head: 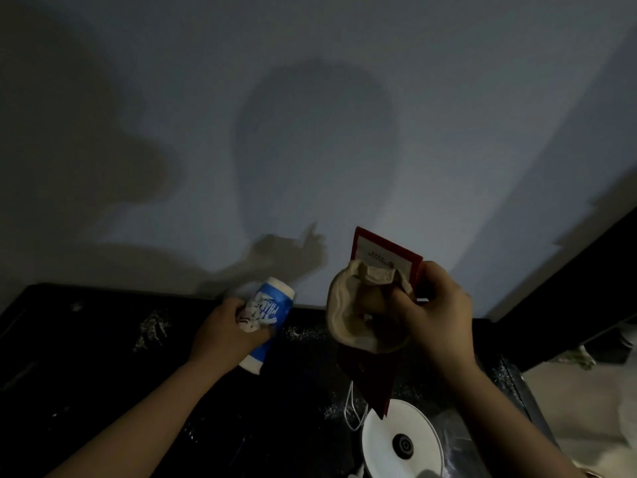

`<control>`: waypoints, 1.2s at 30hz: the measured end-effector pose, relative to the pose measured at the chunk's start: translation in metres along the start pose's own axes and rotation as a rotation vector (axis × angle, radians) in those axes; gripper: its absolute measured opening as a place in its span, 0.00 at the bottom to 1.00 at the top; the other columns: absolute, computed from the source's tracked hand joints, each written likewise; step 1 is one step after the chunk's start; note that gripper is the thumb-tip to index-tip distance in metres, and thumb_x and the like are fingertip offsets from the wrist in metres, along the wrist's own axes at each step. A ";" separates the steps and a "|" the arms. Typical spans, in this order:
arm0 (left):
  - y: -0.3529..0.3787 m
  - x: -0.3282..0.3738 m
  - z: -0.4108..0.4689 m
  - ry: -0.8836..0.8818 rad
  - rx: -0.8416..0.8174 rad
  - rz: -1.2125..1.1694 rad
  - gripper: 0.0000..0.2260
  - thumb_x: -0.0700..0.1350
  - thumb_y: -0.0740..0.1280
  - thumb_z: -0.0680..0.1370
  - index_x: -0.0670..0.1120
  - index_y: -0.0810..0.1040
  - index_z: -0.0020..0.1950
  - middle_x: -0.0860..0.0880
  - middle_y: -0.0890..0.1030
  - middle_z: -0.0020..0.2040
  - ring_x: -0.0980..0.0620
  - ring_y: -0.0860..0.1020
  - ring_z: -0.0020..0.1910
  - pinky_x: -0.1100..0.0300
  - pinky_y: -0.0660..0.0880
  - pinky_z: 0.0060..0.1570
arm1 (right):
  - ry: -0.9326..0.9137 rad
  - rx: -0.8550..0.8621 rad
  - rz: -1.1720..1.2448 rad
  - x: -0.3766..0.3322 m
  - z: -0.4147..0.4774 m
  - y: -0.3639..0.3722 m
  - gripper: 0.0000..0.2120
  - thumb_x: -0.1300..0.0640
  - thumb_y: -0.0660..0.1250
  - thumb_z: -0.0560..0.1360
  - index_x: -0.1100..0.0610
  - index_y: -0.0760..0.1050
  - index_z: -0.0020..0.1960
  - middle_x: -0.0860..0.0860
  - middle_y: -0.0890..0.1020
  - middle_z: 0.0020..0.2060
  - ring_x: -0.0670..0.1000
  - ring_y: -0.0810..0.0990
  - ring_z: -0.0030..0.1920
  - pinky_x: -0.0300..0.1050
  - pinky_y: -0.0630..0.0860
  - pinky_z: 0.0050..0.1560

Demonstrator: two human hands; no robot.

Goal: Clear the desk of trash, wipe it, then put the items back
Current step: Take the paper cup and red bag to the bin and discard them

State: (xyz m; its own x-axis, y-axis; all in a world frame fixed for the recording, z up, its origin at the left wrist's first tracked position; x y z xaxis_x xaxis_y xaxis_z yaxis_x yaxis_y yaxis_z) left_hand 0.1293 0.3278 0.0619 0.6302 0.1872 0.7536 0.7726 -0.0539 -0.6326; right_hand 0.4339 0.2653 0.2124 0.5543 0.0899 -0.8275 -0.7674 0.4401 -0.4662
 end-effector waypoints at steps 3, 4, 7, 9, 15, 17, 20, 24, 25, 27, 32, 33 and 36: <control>-0.019 0.026 -0.020 0.058 -0.009 -0.153 0.25 0.52 0.81 0.62 0.48 0.74 0.53 0.50 0.80 0.48 0.50 0.80 0.45 0.51 0.79 0.47 | -0.014 0.040 -0.001 -0.020 -0.010 -0.012 0.06 0.55 0.71 0.72 0.48 0.77 0.47 0.45 0.82 0.40 0.44 0.80 0.41 0.50 0.82 0.40; -0.026 0.033 -0.026 0.071 -0.012 -0.202 0.25 0.53 0.80 0.61 0.49 0.74 0.52 0.51 0.81 0.48 0.51 0.80 0.45 0.51 0.79 0.47 | -0.022 0.053 0.000 -0.027 -0.014 -0.016 0.06 0.55 0.71 0.72 0.48 0.77 0.47 0.45 0.82 0.41 0.45 0.81 0.41 0.51 0.82 0.40; -0.045 0.060 -0.044 0.127 -0.026 -0.268 0.19 0.48 0.80 0.65 0.50 0.74 0.49 0.53 0.81 0.46 0.54 0.81 0.43 0.55 0.78 0.42 | -0.051 0.101 -0.003 -0.054 -0.025 -0.032 0.06 0.56 0.71 0.73 0.50 0.77 0.48 0.45 0.82 0.42 0.45 0.81 0.42 0.49 0.82 0.42; -0.061 0.082 -0.056 0.193 -0.013 -0.303 0.17 0.46 0.79 0.66 0.49 0.75 0.49 0.53 0.81 0.45 0.54 0.81 0.43 0.61 0.75 0.37 | -0.079 0.145 -0.004 -0.074 -0.032 -0.048 0.06 0.57 0.71 0.72 0.50 0.77 0.48 0.44 0.82 0.41 0.45 0.81 0.41 0.47 0.81 0.40; -0.096 0.164 -0.098 0.387 -0.088 -0.442 0.19 0.51 0.79 0.65 0.51 0.76 0.50 0.53 0.82 0.46 0.57 0.82 0.42 0.64 0.75 0.37 | -0.169 0.331 0.030 -0.131 -0.053 -0.118 0.10 0.60 0.72 0.71 0.49 0.78 0.49 0.42 0.82 0.42 0.41 0.81 0.43 0.36 0.80 0.40; -0.101 0.195 -0.114 0.456 -0.124 -0.487 0.17 0.50 0.79 0.66 0.51 0.76 0.50 0.52 0.83 0.46 0.59 0.82 0.40 0.67 0.75 0.35 | -0.192 0.388 0.039 -0.145 -0.060 -0.146 0.10 0.60 0.72 0.71 0.48 0.78 0.49 0.42 0.82 0.42 0.41 0.81 0.43 0.34 0.79 0.41; -0.098 0.238 -0.143 0.554 -0.198 -0.527 0.24 0.59 0.77 0.60 0.52 0.77 0.52 0.52 0.84 0.46 0.59 0.83 0.42 0.64 0.76 0.37 | -0.199 0.467 0.055 -0.159 -0.073 -0.190 0.09 0.61 0.73 0.70 0.49 0.78 0.46 0.45 0.83 0.40 0.42 0.82 0.42 0.33 0.79 0.40; -0.075 0.287 -0.181 0.663 -0.306 -0.550 0.29 0.64 0.73 0.57 0.52 0.77 0.53 0.52 0.84 0.48 0.54 0.83 0.46 0.54 0.80 0.44 | -0.211 0.570 0.060 -0.168 -0.102 -0.255 0.09 0.63 0.72 0.70 0.52 0.78 0.47 0.47 0.83 0.41 0.43 0.83 0.42 0.35 0.80 0.41; -0.068 0.301 -0.192 0.687 -0.327 -0.558 0.28 0.64 0.73 0.58 0.52 0.77 0.53 0.52 0.84 0.48 0.54 0.83 0.46 0.53 0.80 0.45 | -0.210 0.599 0.051 -0.167 -0.111 -0.273 0.09 0.63 0.72 0.70 0.53 0.79 0.48 0.48 0.83 0.41 0.44 0.83 0.43 0.38 0.81 0.42; -0.053 0.327 -0.216 0.735 -0.368 -0.578 0.28 0.64 0.73 0.57 0.53 0.77 0.53 0.52 0.84 0.48 0.54 0.83 0.45 0.55 0.80 0.43 | -0.204 0.662 0.038 -0.164 -0.132 -0.310 0.08 0.63 0.71 0.71 0.54 0.79 0.48 0.49 0.84 0.41 0.47 0.83 0.43 0.44 0.82 0.43; 0.003 0.388 -0.294 0.817 -0.518 -0.616 0.29 0.63 0.73 0.58 0.51 0.77 0.54 0.52 0.84 0.49 0.54 0.83 0.46 0.58 0.79 0.42 | -0.192 0.827 0.047 -0.149 -0.195 -0.408 0.08 0.63 0.72 0.71 0.53 0.80 0.48 0.49 0.84 0.40 0.49 0.84 0.43 0.47 0.82 0.44; 0.016 0.399 -0.311 0.826 -0.542 -0.632 0.29 0.63 0.73 0.58 0.51 0.77 0.54 0.52 0.84 0.49 0.54 0.83 0.46 0.58 0.79 0.43 | -0.190 0.849 0.048 -0.146 -0.209 -0.428 0.09 0.63 0.72 0.71 0.53 0.80 0.48 0.49 0.84 0.40 0.49 0.84 0.43 0.46 0.82 0.44; 0.057 0.431 -0.371 0.851 -0.619 -0.693 0.28 0.62 0.73 0.57 0.51 0.78 0.53 0.52 0.85 0.48 0.53 0.84 0.46 0.57 0.79 0.44 | -0.203 0.890 0.043 -0.137 -0.251 -0.491 0.09 0.63 0.71 0.71 0.51 0.79 0.48 0.47 0.85 0.41 0.46 0.84 0.43 0.39 0.81 0.42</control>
State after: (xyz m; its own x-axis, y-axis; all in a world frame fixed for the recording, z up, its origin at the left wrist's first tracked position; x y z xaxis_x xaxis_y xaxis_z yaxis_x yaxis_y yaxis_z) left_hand 0.4736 0.0416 0.4165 -0.2492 -0.3172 0.9150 0.7219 -0.6907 -0.0428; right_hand 0.6537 -0.1873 0.4758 0.6421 0.2404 -0.7279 -0.3031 0.9518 0.0470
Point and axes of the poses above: each hand's wrist, its own z-axis towards the middle knuckle, its own y-axis out of the palm, x = y × z, the point moved 10 cm from there along z, towards the middle knuckle
